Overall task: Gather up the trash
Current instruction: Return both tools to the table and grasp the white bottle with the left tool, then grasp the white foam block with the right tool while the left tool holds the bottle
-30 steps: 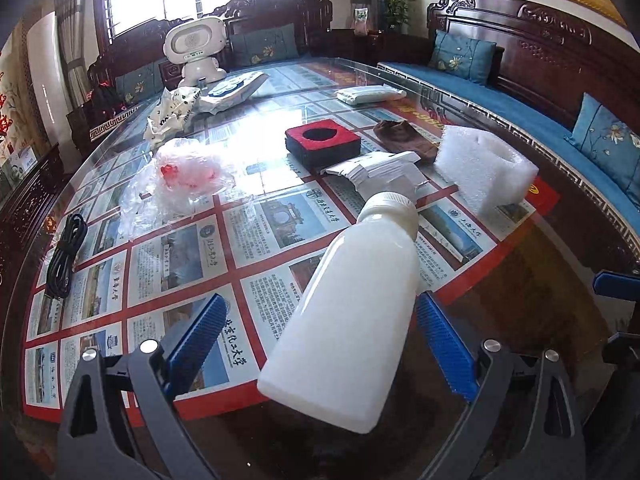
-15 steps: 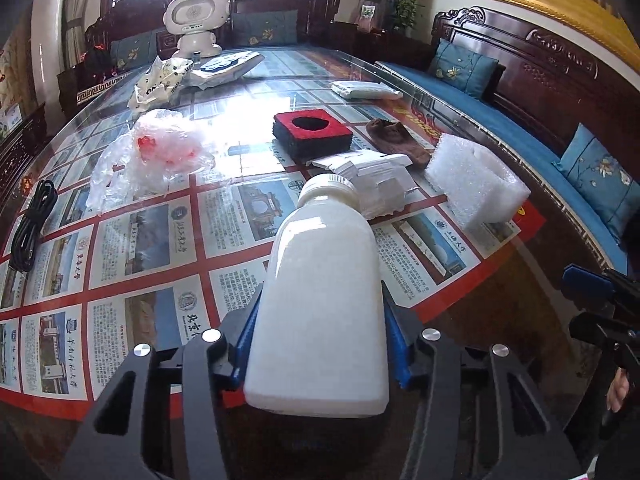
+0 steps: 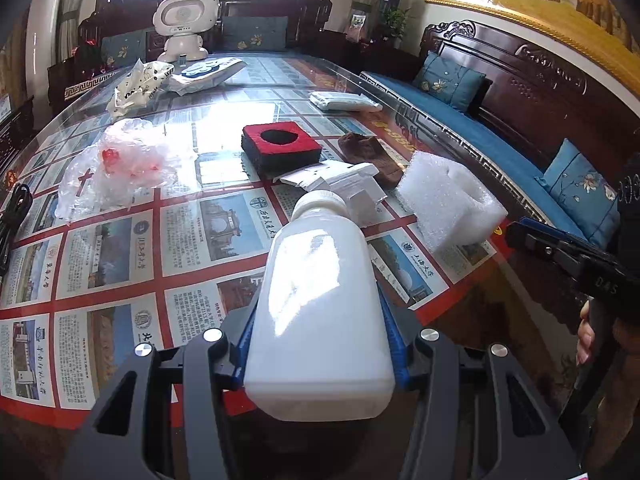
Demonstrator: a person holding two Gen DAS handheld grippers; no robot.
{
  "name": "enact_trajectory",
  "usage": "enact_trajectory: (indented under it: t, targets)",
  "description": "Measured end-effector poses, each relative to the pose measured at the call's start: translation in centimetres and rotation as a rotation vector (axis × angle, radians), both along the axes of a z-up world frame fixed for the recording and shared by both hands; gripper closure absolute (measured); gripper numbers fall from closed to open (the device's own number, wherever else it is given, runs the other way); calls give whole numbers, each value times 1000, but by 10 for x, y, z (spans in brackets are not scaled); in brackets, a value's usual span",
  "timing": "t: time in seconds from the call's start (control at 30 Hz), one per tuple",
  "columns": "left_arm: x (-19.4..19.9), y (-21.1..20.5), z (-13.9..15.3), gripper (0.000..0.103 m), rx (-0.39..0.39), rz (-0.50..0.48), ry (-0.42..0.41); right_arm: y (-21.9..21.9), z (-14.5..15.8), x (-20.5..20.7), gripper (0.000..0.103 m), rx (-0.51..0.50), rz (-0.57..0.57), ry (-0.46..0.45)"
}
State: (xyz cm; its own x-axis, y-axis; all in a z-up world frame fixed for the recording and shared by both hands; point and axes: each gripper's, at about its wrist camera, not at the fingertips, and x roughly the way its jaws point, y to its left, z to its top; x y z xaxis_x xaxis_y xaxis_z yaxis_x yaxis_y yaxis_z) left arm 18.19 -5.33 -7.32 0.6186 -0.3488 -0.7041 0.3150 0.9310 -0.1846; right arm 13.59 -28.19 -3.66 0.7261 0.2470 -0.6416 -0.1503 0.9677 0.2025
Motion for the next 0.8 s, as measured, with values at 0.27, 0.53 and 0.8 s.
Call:
enact_trajectory:
  t: [0.27,0.53,0.8]
  targets:
    - [4,-5,-2,52,-3,-14,5,12,-9,23,11,-29,-51,13]
    - [7,-6,-3,52,-34,-24,20,21,-17,50,11,-93,-116,78]
    - [5,-6,-3,52,-40,-24,24,18,-18,46,26,-65,-92,94]
